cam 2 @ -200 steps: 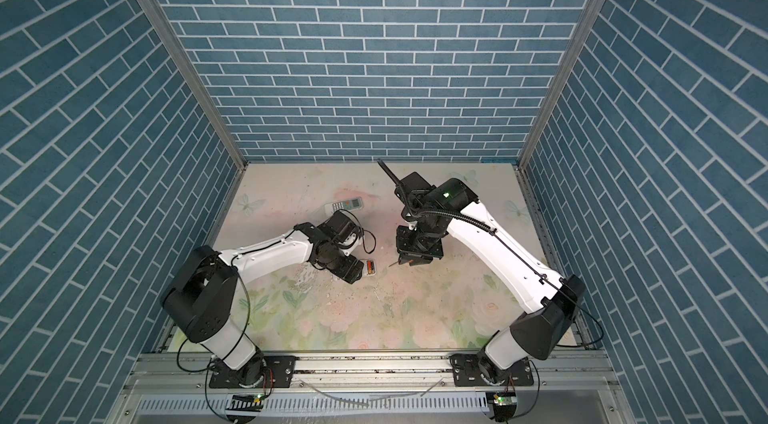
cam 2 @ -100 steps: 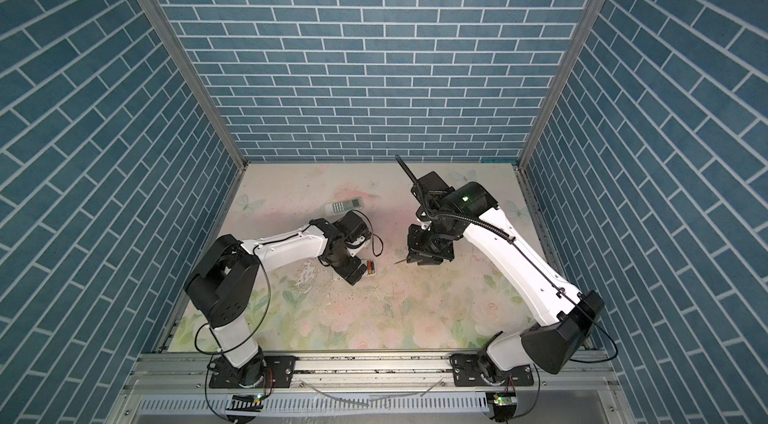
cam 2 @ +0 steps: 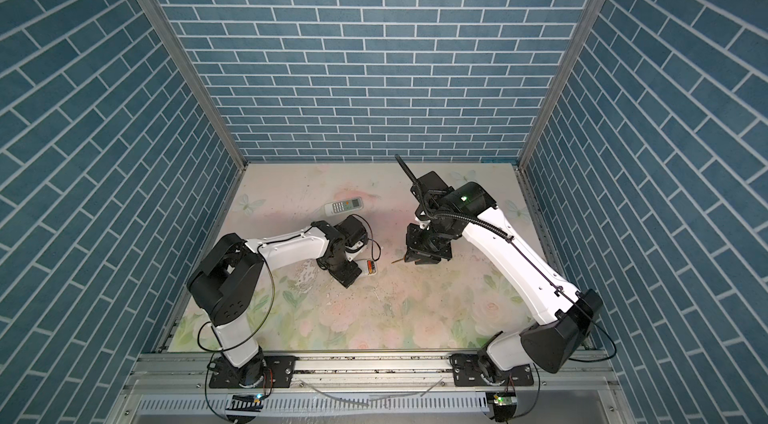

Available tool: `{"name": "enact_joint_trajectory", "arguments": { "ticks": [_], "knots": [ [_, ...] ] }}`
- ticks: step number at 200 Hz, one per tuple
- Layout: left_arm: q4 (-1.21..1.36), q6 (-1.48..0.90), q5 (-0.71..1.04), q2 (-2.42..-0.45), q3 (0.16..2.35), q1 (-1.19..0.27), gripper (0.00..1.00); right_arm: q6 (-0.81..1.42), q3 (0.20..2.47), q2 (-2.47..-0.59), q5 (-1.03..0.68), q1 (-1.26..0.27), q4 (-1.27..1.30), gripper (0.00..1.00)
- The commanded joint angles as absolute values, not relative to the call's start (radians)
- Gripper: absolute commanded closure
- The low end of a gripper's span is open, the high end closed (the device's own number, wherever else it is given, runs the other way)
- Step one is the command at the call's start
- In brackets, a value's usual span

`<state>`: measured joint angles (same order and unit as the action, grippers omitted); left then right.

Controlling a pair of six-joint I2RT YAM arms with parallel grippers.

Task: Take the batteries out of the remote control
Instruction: 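Hold the remote with the left gripper while the right aims the screwdriver at batteries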

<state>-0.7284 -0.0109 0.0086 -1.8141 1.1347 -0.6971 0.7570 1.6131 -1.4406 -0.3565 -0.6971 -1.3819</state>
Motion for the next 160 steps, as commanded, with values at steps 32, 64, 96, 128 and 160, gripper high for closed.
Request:
{"name": "enact_joint_trajectory", "arguments": {
  "ticks": [32, 64, 96, 128, 160],
  "knots": [
    [-0.729, -0.008, 0.071, -1.819, 1.147, -0.702, 0.29, 0.728, 1.602, -1.458, -0.361, -0.693, -1.391, 1.0],
    [-0.708, -0.02, 0.108, -1.808, 1.142, -0.701, 0.34, 0.708, 1.611, -1.489, -0.346, -0.693, -1.413, 1.0],
    [-0.698, -0.032, 0.12, -1.806, 1.137, -0.702, 0.26, 0.68, 1.631, -1.538, -0.333, -0.695, -1.416, 1.0],
    [-0.695, -0.066, 0.119, -1.772, 1.133, -0.698, 0.19, 0.653, 1.665, -1.595, -0.318, -0.698, -1.414, 1.0],
    [-0.693, -0.137, 0.113, -1.688, 1.108, -0.663, 0.22, 0.64, 1.689, -1.635, -0.327, -0.698, -1.408, 1.0]
  ]
}}
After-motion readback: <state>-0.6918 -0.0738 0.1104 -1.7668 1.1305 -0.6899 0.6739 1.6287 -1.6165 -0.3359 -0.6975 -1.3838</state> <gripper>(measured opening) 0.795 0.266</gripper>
